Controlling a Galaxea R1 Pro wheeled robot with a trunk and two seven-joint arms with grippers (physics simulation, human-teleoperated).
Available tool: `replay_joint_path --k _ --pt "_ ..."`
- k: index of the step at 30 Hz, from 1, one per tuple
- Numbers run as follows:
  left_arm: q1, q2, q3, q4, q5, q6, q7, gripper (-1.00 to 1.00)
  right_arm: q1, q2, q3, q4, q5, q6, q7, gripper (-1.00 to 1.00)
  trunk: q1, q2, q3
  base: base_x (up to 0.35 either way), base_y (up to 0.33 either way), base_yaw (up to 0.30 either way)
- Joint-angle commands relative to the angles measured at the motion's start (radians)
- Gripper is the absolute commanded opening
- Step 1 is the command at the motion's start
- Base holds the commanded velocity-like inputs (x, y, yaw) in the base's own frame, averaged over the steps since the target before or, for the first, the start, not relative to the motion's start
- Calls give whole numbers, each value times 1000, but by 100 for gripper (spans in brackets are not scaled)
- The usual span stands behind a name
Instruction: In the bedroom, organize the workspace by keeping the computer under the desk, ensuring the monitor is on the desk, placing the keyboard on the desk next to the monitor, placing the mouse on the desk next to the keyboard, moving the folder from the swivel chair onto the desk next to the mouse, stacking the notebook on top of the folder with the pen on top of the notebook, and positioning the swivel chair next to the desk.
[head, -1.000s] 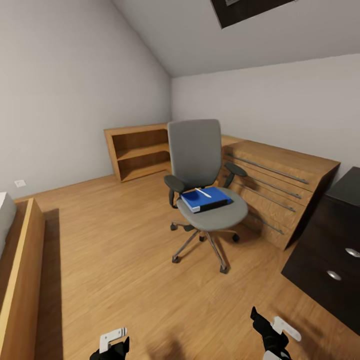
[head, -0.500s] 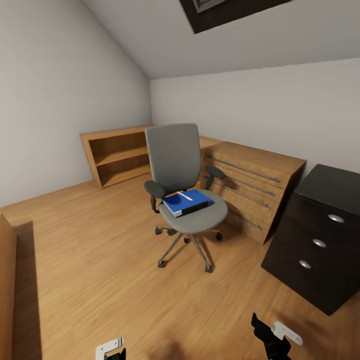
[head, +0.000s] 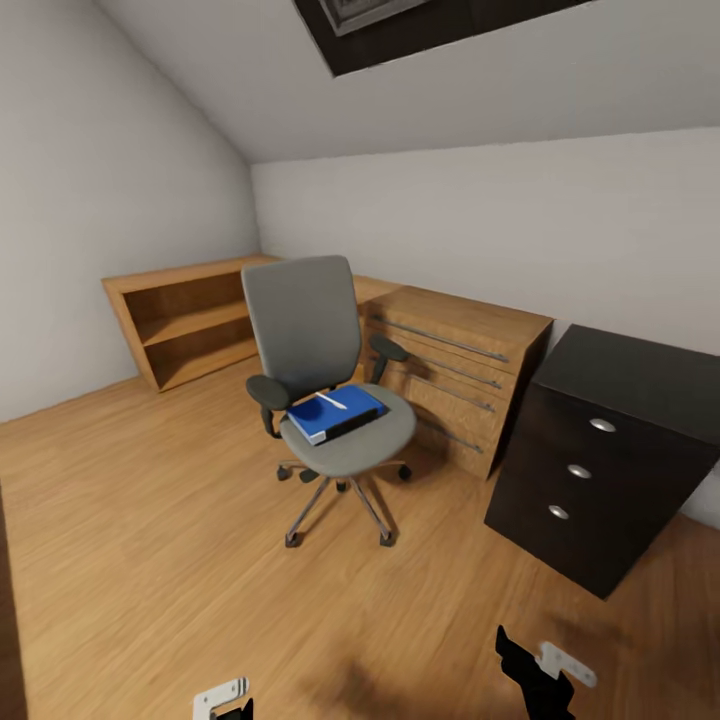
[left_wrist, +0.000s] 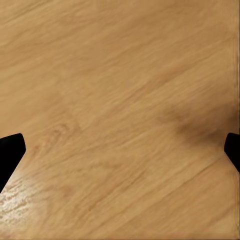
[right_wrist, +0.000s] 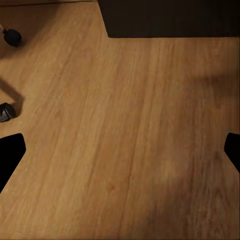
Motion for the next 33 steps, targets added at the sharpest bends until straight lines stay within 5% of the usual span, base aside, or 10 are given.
replay_joint_path --k 1,7,11,15,33 --pt "0 -1 5 0 0 -3 0 100 -1 0 -5 1 3 -4 6 100 -4 7 2 0 0 -261" --pt "0 -1 5 1 0 -3 0 100 -1 -3 -4 0 105 -4 5 100 -27 49 19 0 0 -248" --pt "0 -1 5 2 0 -3 0 100 -1 -3 -5 1 224 -4 3 100 -42 77 28 0 0 -194" --pt "0 -1 4 5 0 -3 0 100 -1 -3 -5 2 281 -4 2 100 -58 105 36 0 0 -161" --pt "0 -4 3 24 -1 -3 -1 100 -1 -3 -6 2 300 -3 0 100 -127 231 85 0 0 -42"
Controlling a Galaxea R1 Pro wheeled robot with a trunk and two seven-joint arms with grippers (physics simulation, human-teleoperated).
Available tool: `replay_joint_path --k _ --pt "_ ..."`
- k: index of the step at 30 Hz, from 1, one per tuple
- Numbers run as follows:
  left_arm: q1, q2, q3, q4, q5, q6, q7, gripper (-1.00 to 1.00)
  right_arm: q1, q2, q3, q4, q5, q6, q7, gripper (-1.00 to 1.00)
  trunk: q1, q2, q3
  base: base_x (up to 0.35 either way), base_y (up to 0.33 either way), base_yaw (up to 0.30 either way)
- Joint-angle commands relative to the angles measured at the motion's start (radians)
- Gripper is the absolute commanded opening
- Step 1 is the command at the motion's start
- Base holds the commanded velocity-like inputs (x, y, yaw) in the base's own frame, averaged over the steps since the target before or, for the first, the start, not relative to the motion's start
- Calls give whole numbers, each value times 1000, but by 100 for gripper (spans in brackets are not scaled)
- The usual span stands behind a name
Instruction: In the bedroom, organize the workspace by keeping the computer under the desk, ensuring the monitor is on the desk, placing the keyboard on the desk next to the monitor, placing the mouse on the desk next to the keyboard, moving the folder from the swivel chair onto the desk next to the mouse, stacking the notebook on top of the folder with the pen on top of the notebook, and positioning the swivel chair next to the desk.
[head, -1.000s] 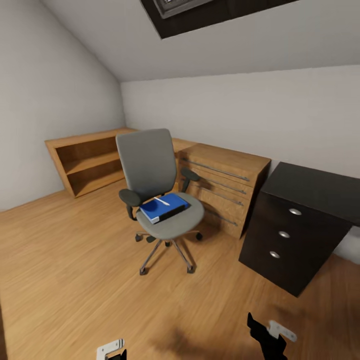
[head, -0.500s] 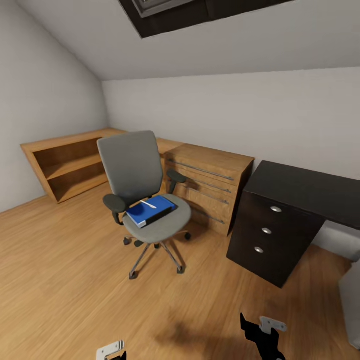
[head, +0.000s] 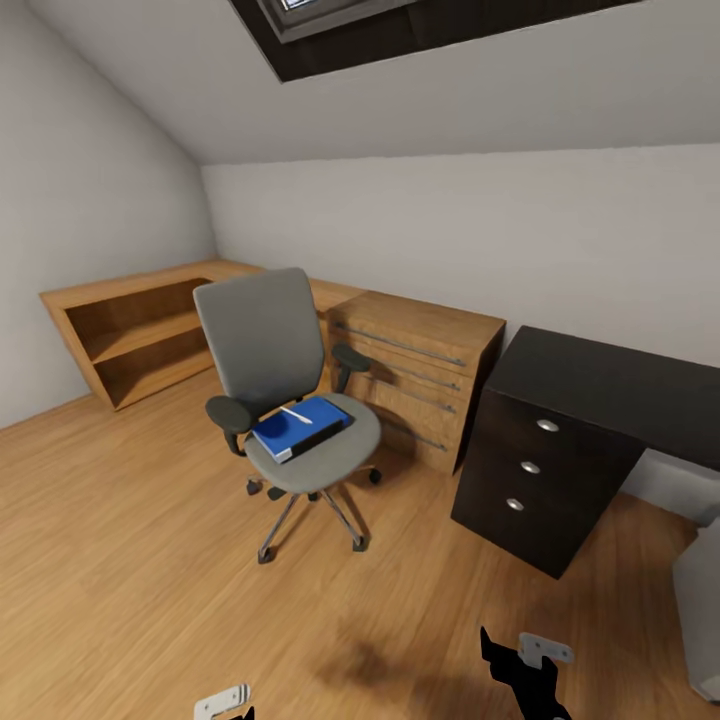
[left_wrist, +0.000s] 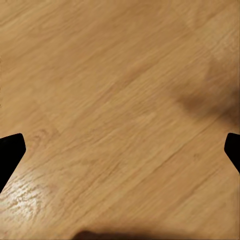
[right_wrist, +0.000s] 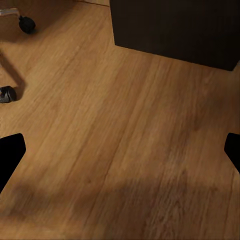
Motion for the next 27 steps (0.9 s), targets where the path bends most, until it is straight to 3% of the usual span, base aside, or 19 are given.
replay_joint_path --k 1,8,18,27 --pt "-1 -1 5 1 1 -3 0 100 -1 0 -2 2 -8 -4 6 100 -4 7 2 0 0 0" --pt "-1 -3 4 1 0 -3 0 100 -1 1 -2 3 -8 -5 6 100 -31 56 24 0 0 -47" --pt "-1 -3 4 1 0 -3 0 100 -1 3 -2 2 -6 -5 6 100 -69 126 55 0 0 -198" --pt "-1 -3 4 1 0 -3 0 100 -1 3 -2 2 -5 -5 6 100 -104 189 81 0 0 -30"
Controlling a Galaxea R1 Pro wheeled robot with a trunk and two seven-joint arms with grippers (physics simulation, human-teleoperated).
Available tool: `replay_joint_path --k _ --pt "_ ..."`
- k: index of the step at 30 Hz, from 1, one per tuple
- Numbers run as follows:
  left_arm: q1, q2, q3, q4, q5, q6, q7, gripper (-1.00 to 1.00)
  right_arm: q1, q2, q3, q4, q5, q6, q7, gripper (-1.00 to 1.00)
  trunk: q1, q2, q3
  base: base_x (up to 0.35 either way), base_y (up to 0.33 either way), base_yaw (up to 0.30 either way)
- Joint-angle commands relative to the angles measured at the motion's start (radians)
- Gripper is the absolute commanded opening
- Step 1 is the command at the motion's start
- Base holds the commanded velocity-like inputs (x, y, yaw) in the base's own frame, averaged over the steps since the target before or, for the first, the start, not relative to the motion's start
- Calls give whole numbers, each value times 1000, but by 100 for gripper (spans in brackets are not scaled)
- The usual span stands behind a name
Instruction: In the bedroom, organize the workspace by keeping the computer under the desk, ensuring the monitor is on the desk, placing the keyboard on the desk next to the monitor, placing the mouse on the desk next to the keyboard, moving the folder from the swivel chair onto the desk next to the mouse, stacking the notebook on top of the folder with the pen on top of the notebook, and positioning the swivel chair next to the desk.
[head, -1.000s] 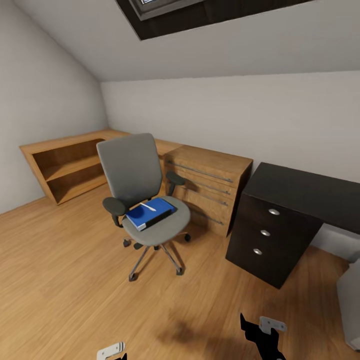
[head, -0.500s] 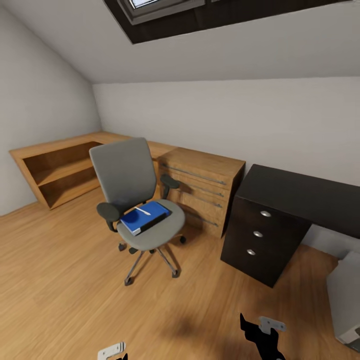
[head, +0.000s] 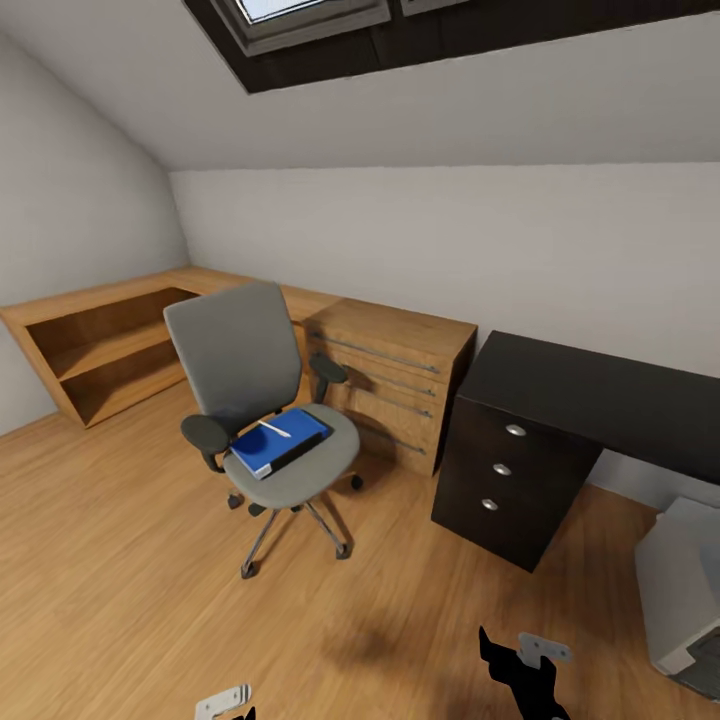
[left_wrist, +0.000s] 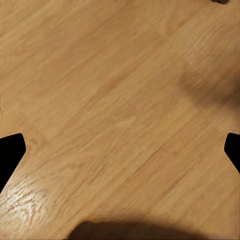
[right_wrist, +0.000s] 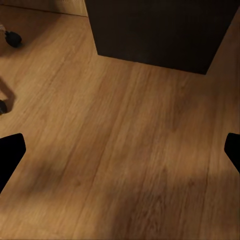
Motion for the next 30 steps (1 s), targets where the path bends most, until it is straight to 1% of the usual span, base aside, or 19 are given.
replay_joint_path --k 1,4,5,8,15,22,30 --pt "-1 -1 5 1 1 -3 0 100 -1 0 -1 2 -7 -4 6 100 -4 7 2 0 0 -4" --pt "-1 -5 4 5 1 -3 0 100 -1 0 -2 2 -7 -4 6 100 -16 28 12 0 0 -3" --pt "-1 -12 4 15 0 -3 0 100 -1 0 -2 2 -7 -3 6 100 -19 35 15 0 0 0" --pt "-1 -14 4 21 0 -3 0 100 -1 -1 -2 2 -7 -4 6 100 -31 56 24 0 0 0" --pt "-1 -13 4 22 0 -4 0 100 -1 -1 -2 3 -6 -4 6 100 -31 56 24 0 0 -16" --pt "-1 -13 5 22 0 -8 0 100 -1 -2 -2 3 -5 -4 6 100 -31 56 24 0 0 -203" --pt "-1 -13 5 23 1 -26 0 100 -1 -2 -2 2 -5 -4 6 100 -62 112 49 0 0 -205"
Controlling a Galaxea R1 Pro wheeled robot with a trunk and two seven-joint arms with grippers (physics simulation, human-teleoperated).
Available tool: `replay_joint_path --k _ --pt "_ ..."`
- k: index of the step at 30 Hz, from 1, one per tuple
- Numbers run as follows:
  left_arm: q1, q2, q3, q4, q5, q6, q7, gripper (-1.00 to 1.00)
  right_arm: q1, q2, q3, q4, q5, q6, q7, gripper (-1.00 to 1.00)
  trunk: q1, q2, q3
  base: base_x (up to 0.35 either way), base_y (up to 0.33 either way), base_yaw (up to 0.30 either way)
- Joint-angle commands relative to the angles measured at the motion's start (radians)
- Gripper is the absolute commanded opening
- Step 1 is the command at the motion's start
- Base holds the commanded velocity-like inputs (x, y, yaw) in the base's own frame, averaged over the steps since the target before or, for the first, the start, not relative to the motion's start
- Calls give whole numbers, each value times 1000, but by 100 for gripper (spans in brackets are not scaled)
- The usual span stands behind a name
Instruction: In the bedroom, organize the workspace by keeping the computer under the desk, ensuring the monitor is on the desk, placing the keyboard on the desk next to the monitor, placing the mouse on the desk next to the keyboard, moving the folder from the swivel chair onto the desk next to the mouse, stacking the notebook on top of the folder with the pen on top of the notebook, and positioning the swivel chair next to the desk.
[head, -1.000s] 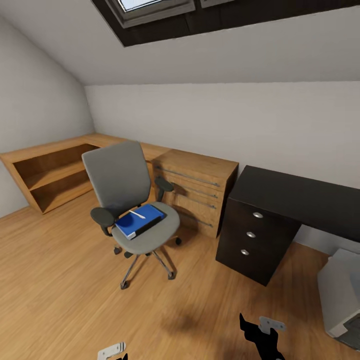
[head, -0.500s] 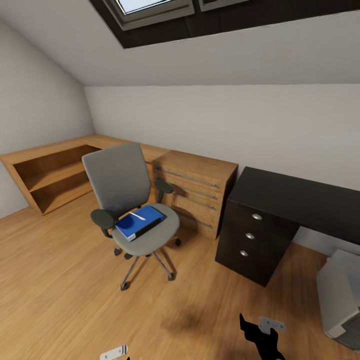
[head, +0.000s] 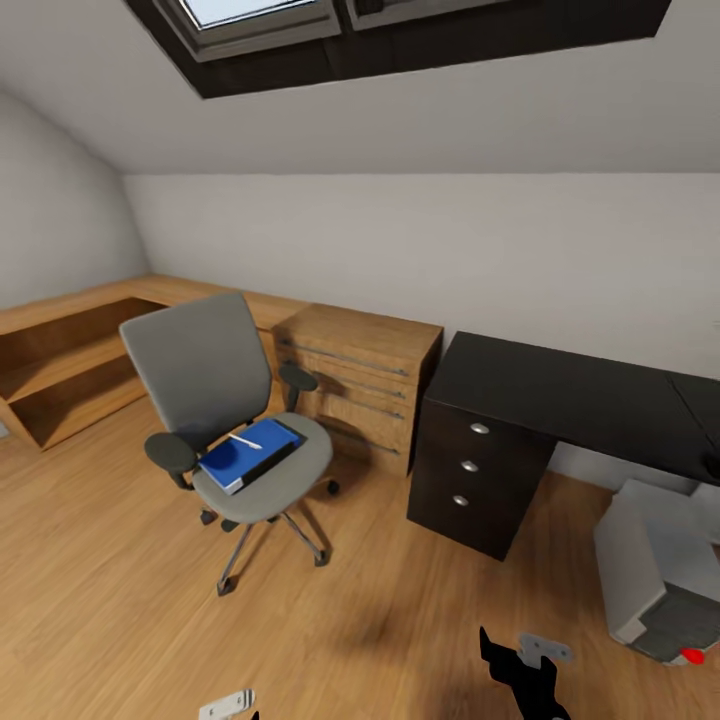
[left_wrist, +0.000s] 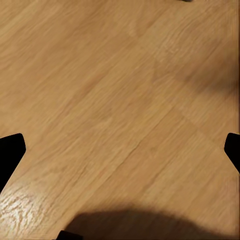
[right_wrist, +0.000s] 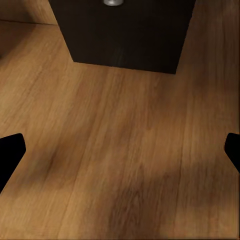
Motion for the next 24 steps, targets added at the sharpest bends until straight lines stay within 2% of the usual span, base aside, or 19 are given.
replay_joint_path --k 1,10,16,24 --pt "0 -1 4 0 0 -3 0 100 -1 0 -2 2 -7 -4 6 100 -4 7 2 0 0 -101" --pt "0 5 6 2 2 -2 14 100 -1 1 -2 3 -7 -15 6 100 -39 70 38 0 0 -72" --pt "0 6 6 62 3 -4 7 100 2 1 -1 3 -7 -23 6 100 -62 112 66 -10 -5 -6" --pt "0 8 6 73 3 -4 2 100 2 2 -2 3 -7 -28 6 100 -92 168 103 -171 -146 -1"
